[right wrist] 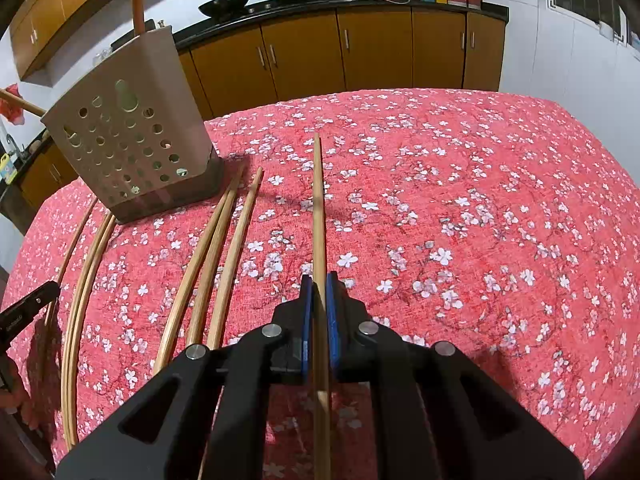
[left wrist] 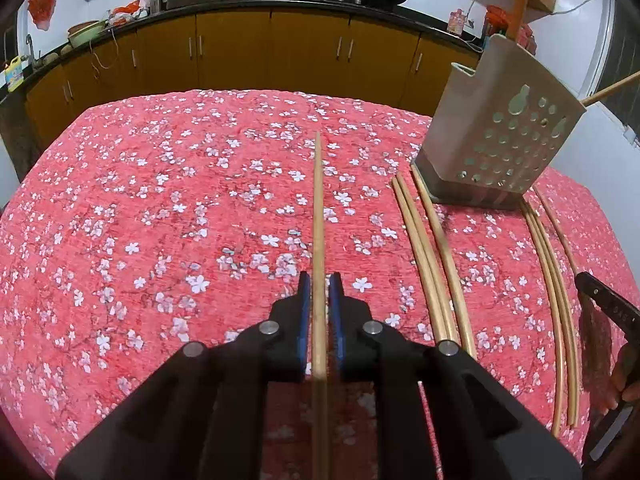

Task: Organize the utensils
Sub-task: 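Raise both held chopsticks upright and carry them over the beige holder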

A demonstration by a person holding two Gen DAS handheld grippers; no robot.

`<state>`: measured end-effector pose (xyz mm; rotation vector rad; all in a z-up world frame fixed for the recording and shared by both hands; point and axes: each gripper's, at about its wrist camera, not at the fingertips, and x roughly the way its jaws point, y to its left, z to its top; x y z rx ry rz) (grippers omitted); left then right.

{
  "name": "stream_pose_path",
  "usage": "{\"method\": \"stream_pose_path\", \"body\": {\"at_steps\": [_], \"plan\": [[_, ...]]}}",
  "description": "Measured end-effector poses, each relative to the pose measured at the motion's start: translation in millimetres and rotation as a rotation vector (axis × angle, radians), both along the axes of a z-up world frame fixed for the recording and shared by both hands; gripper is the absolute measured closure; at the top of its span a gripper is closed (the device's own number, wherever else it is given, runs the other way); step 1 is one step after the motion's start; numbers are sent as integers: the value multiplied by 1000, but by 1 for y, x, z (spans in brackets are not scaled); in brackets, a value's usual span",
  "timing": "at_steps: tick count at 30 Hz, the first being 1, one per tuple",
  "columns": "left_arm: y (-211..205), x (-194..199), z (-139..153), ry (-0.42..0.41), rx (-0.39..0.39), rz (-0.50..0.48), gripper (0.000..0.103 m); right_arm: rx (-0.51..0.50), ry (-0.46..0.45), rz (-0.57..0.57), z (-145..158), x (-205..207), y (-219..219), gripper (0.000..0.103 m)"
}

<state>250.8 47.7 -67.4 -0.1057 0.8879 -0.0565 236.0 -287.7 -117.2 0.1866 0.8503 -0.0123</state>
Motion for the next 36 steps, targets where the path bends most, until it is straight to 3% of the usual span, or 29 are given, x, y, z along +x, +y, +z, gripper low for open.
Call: {"method": "stream_pose_path", "body": {"at_steps": [9,26,36], "plan": [[-13,2,0,-1,30,-31,80,-7,-1,2,0,-1,1,94],[-15,1,0,-2,27,-33,79,-5,0,11,1,-5,1,94],[-21,-27,-2,1,67,-76,80,-36,11,34,0,-27,3,94]]}}
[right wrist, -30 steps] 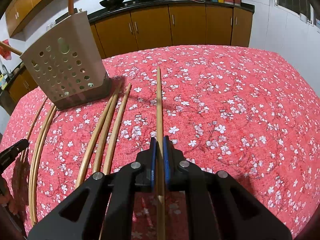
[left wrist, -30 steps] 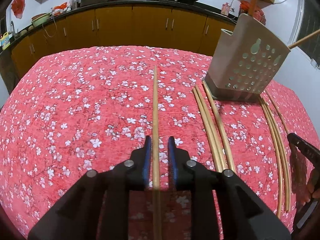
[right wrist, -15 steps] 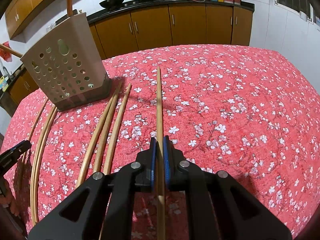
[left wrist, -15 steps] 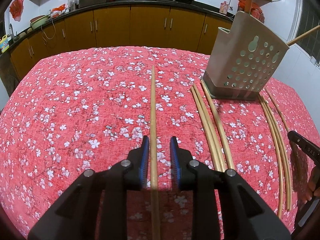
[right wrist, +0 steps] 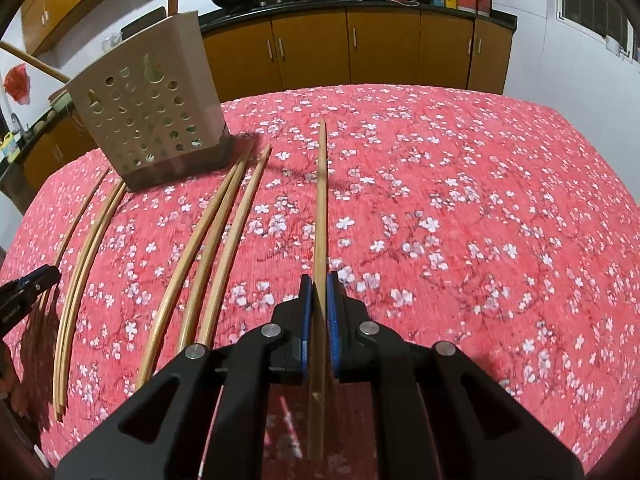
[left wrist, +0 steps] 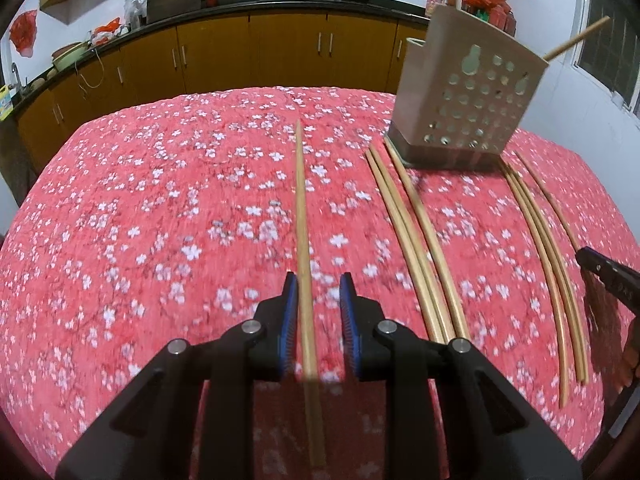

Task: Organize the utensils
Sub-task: 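Raise both held chopsticks upright and carry them over the beige holder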

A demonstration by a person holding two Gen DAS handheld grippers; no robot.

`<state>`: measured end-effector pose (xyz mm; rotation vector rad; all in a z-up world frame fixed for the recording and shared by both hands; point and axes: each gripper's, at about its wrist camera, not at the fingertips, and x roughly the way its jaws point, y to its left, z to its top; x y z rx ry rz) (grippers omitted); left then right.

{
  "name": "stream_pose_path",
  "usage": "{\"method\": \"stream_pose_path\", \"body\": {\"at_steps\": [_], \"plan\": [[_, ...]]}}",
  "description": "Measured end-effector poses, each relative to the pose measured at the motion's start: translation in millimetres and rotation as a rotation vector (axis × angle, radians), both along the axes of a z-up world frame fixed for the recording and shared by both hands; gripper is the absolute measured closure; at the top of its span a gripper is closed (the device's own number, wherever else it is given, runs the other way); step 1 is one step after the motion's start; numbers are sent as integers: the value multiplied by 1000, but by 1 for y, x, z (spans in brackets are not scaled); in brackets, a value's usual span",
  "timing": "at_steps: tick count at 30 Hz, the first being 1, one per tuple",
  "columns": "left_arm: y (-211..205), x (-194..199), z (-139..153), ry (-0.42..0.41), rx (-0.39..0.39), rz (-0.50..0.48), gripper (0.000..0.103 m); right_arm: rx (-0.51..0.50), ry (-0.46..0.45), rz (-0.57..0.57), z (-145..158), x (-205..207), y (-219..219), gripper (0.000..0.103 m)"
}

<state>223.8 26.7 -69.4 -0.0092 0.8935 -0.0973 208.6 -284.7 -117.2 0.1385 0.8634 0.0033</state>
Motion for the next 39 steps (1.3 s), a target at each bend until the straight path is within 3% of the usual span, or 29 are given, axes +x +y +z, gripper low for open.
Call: {"method": "stream_pose_path", "body": {"at_steps": [2,5,10,20,28,34,39], "plan": [[0,-4,0,1,0,2,81,0,2,-1,0,-1,0,94],[5,-3,-1,2,1,24,93,-4,7,7,0,1,1,95],[16,7,7,22,-30,39,95,45,-13,-10,13,5,-9,95],[29,4,70,-147,-78,62,95,76,-200,-19,69,-6,-16,95],[40,-12,108,-286,-190,94,95,103,-331,-50,95,-18,-25,95],[43,-20,128,-353,-218,94,95,109,-371,-67,103,-20,-28,95],[44,-22,131,-360,-214,93,95,105,-373,-69,103,-21,-28,95]]}}
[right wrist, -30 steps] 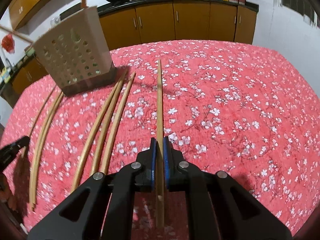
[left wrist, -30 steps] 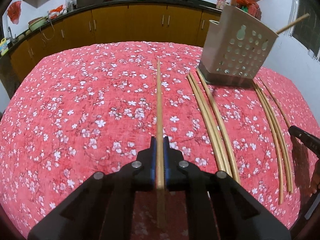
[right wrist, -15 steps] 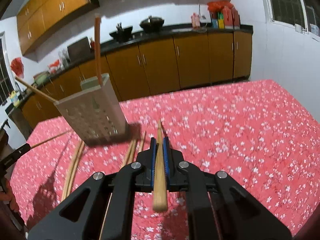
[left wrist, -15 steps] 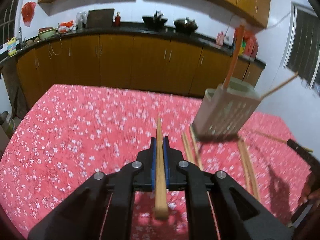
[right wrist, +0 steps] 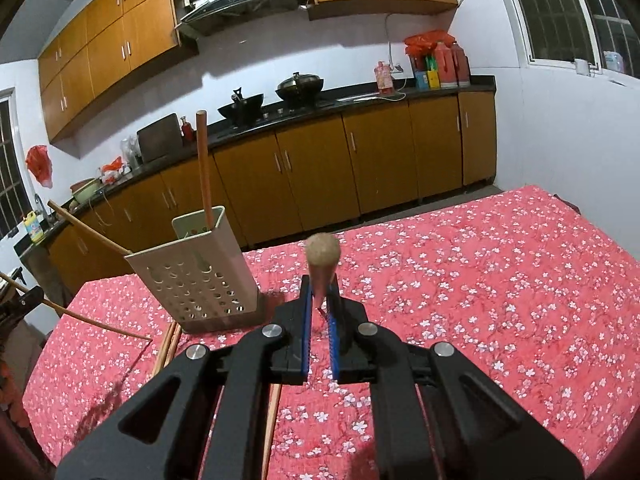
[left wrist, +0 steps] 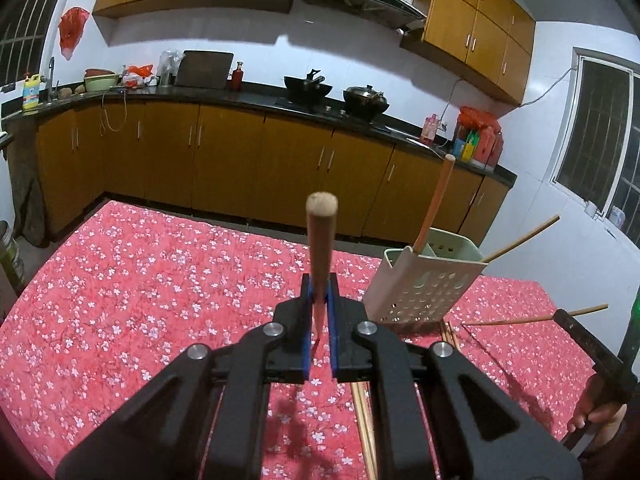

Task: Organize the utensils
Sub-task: 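Raise both held chopsticks upright and carry them over the beige holder, then open both tools to release the chopsticks into the holder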

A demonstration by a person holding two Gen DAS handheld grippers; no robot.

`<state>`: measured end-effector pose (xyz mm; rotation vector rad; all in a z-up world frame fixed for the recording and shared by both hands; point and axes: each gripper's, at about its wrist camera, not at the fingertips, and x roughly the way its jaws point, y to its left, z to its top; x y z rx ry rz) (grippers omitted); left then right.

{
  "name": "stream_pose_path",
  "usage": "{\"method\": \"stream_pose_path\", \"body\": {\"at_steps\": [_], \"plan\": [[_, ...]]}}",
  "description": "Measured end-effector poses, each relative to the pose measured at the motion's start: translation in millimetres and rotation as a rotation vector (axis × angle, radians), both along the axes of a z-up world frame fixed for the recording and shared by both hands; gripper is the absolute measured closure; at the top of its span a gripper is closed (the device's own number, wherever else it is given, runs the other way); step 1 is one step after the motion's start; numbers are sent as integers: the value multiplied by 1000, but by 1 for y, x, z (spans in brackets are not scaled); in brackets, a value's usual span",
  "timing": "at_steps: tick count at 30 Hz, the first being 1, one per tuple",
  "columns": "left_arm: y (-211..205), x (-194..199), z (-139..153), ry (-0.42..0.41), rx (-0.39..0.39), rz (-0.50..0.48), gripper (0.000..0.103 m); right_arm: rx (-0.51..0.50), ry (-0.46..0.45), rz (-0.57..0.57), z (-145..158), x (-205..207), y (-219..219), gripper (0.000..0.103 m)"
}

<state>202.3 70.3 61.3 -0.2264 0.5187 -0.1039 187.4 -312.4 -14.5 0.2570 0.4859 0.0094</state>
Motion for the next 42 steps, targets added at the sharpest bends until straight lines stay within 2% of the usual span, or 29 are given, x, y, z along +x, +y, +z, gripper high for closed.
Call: {"method": "stream_pose_path", "body": {"at_steps": [3,6,15,19,26,30,34,42], "plan": [[1,0,1,-1,-1,1,95,2,-7,-1,1,-2,0,95],[0,-5,6,-13,-8,-25,95,19,-48,23,14,-8,-1,95],[-27,-24,56,-95,-54,-210,95,133,-173,215,78,-23,8,95],[-44,-23,73,-127,-59,-271,95,155,-227,251,98,-23,14,95],[-51,-17,98,-216,-103,-237,95,170,-304,212,110,-10,18,95],[-54,-4,104,-241,-89,-177,95,145,-285,183,107,10,25,95],[-60,17,98,-222,-74,-141,95,123,-210,176,94,38,35,95],[-66,48,69,-105,-72,-171,95,83,-143,197,79,54,52,95]]}}
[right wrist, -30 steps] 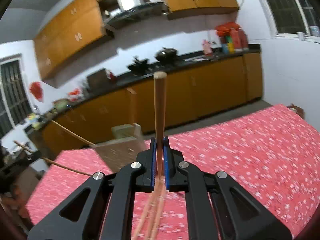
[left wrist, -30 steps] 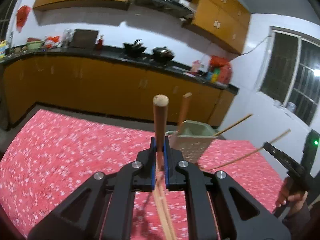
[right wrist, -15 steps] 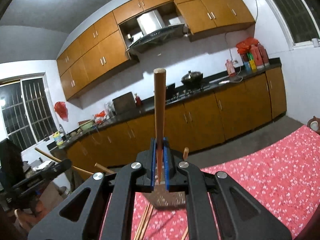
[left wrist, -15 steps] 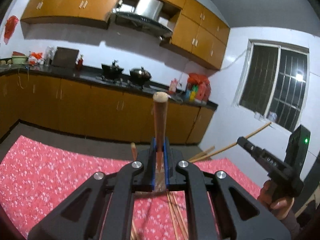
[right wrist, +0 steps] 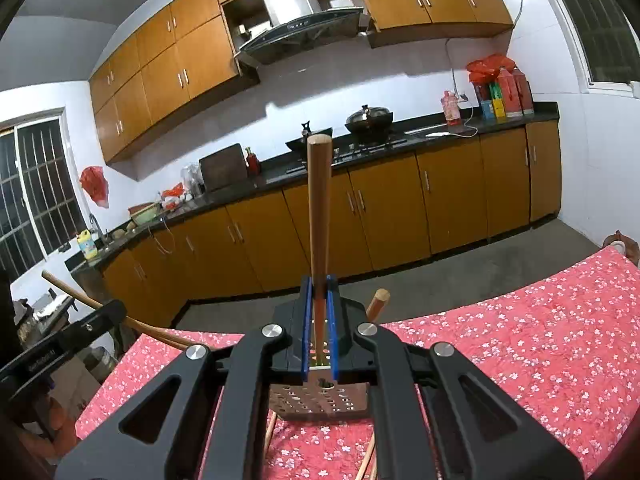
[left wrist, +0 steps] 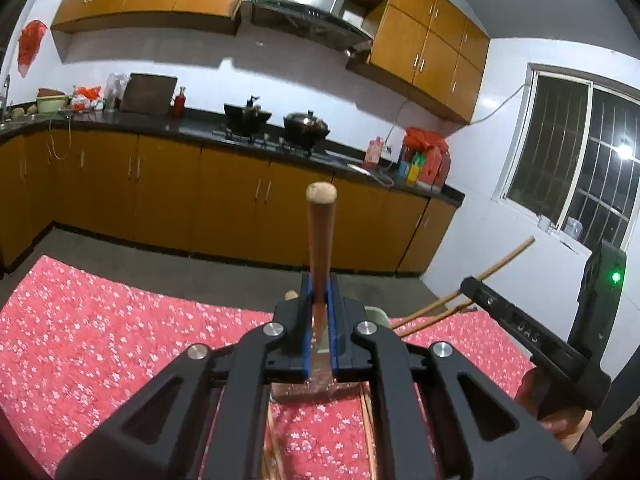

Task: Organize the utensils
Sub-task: 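Open both tools to release the chopsticks into the holder, then lower the left tool onto a chopstick and close it while the right tool grasps another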

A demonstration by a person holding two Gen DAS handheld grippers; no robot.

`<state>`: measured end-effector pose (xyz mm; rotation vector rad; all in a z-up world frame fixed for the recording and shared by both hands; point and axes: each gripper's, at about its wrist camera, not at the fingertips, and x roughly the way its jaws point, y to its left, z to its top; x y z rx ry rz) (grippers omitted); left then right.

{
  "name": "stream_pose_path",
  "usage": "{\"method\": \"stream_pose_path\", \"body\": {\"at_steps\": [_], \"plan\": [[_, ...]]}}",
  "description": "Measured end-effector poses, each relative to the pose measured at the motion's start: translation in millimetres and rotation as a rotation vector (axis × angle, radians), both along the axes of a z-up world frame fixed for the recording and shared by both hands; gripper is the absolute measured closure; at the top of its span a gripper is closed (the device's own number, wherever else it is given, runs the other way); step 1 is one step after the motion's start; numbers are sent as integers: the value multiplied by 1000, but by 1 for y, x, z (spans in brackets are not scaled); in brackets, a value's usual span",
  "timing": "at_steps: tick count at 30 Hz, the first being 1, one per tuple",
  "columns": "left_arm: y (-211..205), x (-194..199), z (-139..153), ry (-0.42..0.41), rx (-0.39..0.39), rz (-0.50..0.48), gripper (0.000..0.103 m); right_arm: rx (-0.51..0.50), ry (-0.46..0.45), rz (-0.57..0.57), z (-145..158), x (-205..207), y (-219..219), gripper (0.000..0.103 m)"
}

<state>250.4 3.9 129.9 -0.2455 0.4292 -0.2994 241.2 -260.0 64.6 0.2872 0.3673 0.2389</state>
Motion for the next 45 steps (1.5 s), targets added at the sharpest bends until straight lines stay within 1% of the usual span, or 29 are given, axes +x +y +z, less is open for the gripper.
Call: {"method": "stream_pose_path", "body": {"at_steps": [8,11,13,14,15,17,19,22,26,28,31,34,35,36,37,39,40,42,44,45], "plan": [[-6,24,-12,55,21,-22,95,-18,25,6,0,11,6,95],[-7,29,-12,64,0,-24,94,-44,18,12,3,11,12,95],[-6,26,-9,47,-16,-30,88,-54,8,9,4,7,14,88],[-5,23,-8,33,-15,-27,86,-51,4,4,4,6,13,75],[-3,21,-7,25,-12,-24,84,-43,-2,1,5,4,11,67],[1,16,-4,11,-10,-12,83,-27,-8,-8,6,0,7,66],[8,11,-4,5,-26,3,83,-19,-15,-19,7,-5,3,66],[21,0,0,-7,-62,27,83,0,-37,-35,10,-18,-8,66],[40,-17,0,-25,-99,67,83,17,-76,-84,16,-40,-25,66],[50,-26,0,-29,-130,89,83,29,-89,-107,17,-49,-33,66],[64,-37,-6,-30,-159,120,83,22,-74,-156,9,-59,-44,66],[71,-41,-18,-1,-143,152,83,5,43,-187,-18,-53,-52,66],[72,-41,-25,20,-130,160,82,-2,111,-187,-36,-47,-53,66],[72,-40,-38,58,-104,173,82,-11,180,-180,-54,-42,-52,66],[71,-40,-46,82,-84,183,82,-13,228,-168,-67,-40,-51,67],[67,-40,-74,159,-16,200,82,-6,356,-99,-106,-36,-43,78],[66,-41,-84,186,5,201,82,-8,406,-67,-123,-38,-37,80],[60,-44,-111,253,48,190,82,-15,464,-16,-144,-41,-25,83],[55,-48,-131,308,67,168,82,-34,501,21,-159,-46,-14,85],[53,-50,-138,322,72,162,82,-44,514,34,-164,-47,-9,85]]}}
